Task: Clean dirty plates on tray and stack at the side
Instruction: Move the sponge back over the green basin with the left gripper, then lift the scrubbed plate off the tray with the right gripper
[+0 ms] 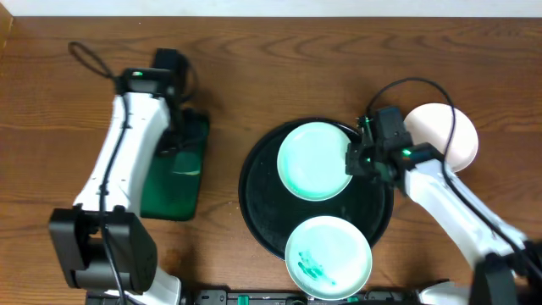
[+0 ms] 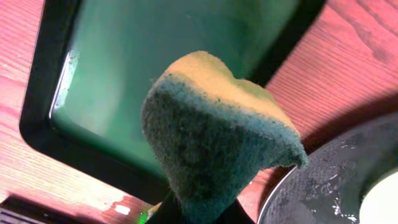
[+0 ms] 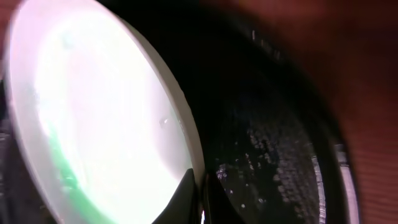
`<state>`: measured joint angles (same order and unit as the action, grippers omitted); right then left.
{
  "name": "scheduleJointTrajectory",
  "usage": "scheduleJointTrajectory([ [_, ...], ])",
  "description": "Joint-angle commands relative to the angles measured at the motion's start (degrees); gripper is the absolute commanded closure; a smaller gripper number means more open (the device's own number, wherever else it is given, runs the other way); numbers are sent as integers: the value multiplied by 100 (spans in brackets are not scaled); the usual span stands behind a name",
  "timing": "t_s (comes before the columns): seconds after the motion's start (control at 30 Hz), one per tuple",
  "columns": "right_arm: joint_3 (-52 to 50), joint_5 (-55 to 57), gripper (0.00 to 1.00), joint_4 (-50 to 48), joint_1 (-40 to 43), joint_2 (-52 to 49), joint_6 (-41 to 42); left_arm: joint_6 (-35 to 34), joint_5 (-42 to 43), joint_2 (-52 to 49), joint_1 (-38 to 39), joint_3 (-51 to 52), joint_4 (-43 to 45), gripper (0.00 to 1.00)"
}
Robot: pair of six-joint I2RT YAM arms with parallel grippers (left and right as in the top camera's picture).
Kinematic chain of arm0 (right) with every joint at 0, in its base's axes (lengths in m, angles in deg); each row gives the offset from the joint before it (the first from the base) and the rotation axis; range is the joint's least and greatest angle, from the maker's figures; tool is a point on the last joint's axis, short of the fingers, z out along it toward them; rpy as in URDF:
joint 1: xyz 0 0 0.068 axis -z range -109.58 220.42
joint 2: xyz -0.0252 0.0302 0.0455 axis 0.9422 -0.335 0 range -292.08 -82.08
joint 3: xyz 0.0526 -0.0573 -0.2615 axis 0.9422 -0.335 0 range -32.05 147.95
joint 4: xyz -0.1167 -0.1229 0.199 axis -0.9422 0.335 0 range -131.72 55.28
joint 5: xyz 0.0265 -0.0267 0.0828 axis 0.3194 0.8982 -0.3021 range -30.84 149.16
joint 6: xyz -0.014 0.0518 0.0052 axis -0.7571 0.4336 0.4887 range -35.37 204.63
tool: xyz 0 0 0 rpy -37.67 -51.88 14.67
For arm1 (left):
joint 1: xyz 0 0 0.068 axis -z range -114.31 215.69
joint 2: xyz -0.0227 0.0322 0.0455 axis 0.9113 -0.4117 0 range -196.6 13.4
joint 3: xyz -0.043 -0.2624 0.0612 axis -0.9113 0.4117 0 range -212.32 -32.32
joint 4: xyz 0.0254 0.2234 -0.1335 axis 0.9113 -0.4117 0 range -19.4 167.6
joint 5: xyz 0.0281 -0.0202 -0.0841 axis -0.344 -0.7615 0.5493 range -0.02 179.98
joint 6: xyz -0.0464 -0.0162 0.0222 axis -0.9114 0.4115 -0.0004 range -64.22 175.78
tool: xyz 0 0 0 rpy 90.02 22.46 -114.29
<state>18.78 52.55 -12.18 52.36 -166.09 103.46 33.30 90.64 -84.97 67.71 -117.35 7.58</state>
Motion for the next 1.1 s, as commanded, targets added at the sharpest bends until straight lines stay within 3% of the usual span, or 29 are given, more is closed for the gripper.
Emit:
scheduleJointTrajectory([
  [0.0, -17, -9, 99, 92, -17, 649, -527, 586, 487, -22, -409, 44, 24, 93],
  [0.17, -17, 142, 99, 155, -232, 1283, -1023, 699, 603, -44, -713, 44, -2, 93],
  [0.33, 13, 1169, 99, 332, -713, 1580, -1082, 750, 732, -48, -726, 44, 2, 93],
  [1.07, 1766, 4931, 99, 2107, -1923, 664, -1753, 785, 732, -57, -726, 48, 22, 93],
])
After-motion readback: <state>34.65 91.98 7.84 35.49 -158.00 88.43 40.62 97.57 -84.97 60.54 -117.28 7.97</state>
